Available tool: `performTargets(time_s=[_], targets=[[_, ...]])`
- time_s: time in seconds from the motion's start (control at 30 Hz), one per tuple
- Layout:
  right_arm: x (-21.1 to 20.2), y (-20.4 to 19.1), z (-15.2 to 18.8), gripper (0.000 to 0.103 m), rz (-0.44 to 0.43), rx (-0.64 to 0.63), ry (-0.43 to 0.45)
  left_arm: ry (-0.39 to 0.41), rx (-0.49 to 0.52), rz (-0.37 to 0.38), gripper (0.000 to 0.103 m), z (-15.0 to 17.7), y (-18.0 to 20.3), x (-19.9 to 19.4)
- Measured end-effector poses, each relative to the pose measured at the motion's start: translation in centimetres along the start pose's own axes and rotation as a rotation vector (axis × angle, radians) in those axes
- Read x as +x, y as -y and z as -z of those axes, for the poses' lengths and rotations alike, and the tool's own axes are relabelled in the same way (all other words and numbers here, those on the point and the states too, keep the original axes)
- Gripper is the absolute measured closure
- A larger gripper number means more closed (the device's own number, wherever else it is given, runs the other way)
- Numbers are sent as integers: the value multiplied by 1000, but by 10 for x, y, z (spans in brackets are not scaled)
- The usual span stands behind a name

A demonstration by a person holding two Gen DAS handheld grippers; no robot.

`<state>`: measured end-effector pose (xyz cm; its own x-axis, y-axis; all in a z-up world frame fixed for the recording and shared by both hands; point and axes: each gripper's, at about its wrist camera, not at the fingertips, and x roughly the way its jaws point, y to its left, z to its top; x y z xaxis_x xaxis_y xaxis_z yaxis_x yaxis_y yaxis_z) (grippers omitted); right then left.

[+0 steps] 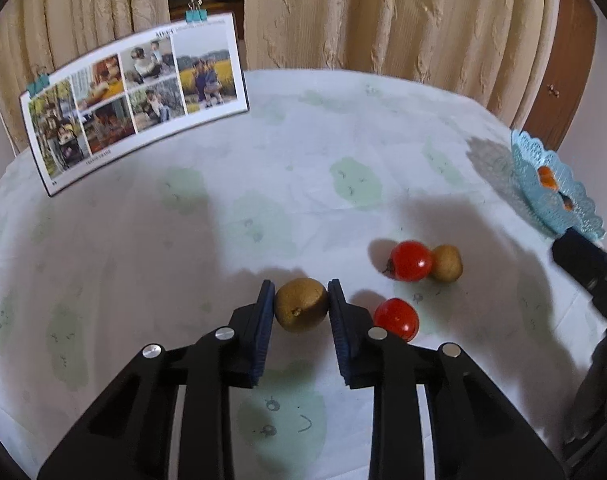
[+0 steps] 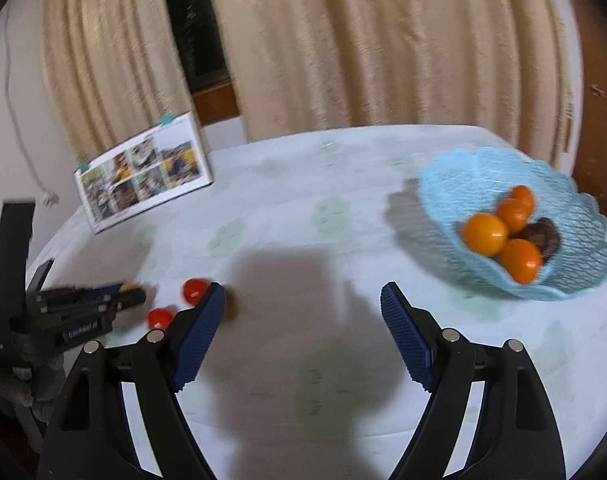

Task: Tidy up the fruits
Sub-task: 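Grasp a brown kiwi-like fruit with the left tool while the right tool grasps a small yellow-brown fruit, then release the small fruit into the basket with the right tool while the left tool carries the kiwi there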

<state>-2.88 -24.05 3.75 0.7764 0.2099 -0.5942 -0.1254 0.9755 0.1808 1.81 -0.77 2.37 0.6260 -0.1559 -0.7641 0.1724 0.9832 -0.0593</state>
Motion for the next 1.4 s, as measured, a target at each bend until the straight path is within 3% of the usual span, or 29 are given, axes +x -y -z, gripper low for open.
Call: performTargets(time_s=[0.17,0.43,0.8,1.1,1.4], targets=[[22,-24,-1,23,-35,-78,-69,46,-11,-1,75,-4,-2,-16],[59,-45,-1,51,-78,-140,-172,65,-25,7,75,-6,-5,-25],[81,-61,-1,77,-129,-178,-246,65,-24,23,75,-5,-4,-27],[64,-53,-4,77,-128,-136,-201,55,-20,22,75,-4,-3,-23],[22,2,-20,77,-51,10,-85,55,-16,23,75,-4,-2,-23]])
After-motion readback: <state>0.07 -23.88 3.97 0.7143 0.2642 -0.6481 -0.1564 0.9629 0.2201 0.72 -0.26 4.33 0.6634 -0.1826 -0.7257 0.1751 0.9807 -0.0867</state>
